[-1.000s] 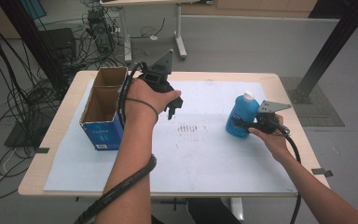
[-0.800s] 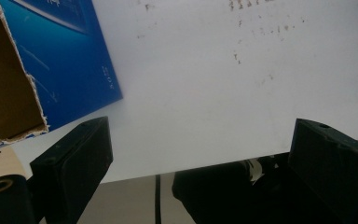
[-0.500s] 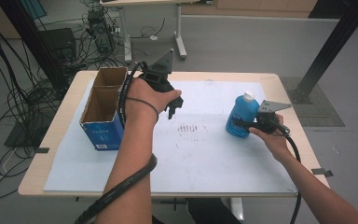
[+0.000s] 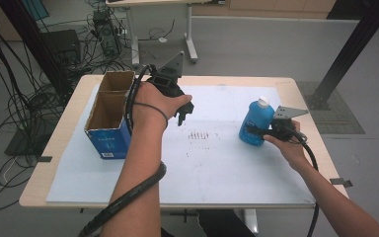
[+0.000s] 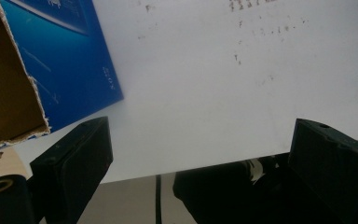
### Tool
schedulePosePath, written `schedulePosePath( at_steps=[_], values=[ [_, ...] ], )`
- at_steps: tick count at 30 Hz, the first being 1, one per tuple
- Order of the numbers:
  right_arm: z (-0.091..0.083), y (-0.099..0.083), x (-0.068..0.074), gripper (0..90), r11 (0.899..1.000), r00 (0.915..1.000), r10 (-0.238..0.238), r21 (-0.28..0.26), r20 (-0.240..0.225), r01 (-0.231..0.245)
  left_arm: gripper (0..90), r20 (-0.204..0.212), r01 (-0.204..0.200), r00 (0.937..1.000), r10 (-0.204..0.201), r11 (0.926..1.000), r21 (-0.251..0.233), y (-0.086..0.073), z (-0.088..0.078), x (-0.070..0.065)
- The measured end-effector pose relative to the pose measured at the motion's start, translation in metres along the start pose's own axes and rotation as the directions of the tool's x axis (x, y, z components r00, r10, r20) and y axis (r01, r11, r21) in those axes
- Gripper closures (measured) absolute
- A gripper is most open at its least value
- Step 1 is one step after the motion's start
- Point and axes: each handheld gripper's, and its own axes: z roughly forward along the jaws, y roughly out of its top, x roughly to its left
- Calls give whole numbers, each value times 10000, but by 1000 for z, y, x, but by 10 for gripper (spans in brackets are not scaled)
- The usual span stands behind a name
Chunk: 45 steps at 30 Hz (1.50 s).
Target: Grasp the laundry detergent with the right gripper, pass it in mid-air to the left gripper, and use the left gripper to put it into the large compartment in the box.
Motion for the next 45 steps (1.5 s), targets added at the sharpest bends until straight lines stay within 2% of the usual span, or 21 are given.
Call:
schedulePosePath(
  at_steps=[45],
  values=[
    [0, 0, 0, 453, 10000, 10000, -20, 19, 33, 20, 67, -54, -60, 10000, 60, 10000, -4, 2, -4, 0]
  ],
)
